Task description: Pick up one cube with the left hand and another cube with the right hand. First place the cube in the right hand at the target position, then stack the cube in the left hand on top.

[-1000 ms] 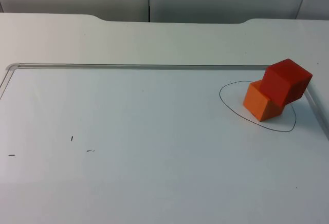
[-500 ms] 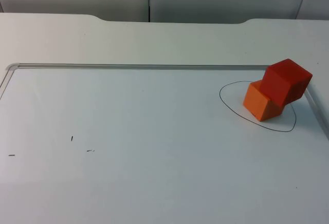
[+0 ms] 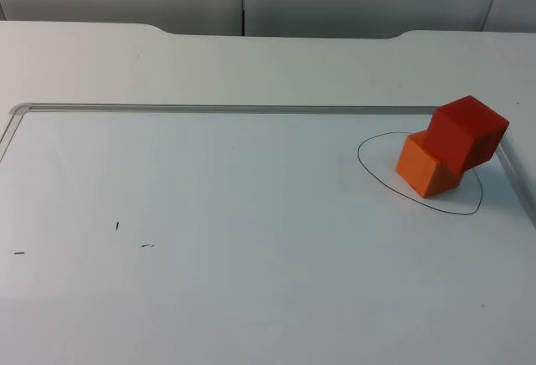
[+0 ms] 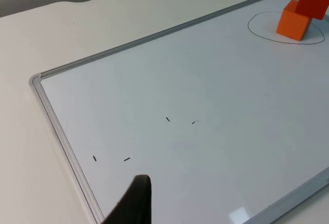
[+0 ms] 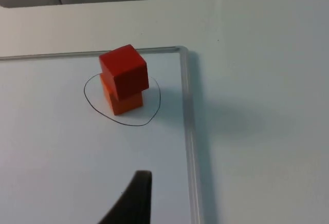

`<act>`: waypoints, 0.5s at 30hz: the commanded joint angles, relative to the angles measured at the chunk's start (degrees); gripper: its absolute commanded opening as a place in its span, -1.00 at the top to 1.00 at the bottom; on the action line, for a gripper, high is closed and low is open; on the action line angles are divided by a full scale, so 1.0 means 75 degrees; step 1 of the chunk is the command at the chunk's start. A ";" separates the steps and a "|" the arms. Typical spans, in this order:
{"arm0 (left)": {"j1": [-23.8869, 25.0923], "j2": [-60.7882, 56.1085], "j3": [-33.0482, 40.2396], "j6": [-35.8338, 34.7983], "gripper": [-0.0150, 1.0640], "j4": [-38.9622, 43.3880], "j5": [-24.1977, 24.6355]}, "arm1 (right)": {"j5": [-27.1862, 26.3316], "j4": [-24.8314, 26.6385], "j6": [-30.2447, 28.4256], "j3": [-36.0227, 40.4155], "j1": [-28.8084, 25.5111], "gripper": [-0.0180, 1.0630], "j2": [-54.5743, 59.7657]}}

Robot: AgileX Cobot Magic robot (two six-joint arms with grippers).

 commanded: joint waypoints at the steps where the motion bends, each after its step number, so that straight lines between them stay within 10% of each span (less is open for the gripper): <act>1: -0.0032 -0.0034 0.0023 0.0011 -0.98 -0.0022 -0.0078 | -0.0092 0.0016 0.0010 0.0043 -0.0092 -0.98 -0.0051; 15: 0.0406 -0.0034 0.0023 0.0011 -0.98 -0.0022 -0.0078 | -0.0092 0.0016 0.0010 0.0043 -0.0092 -0.98 -0.0051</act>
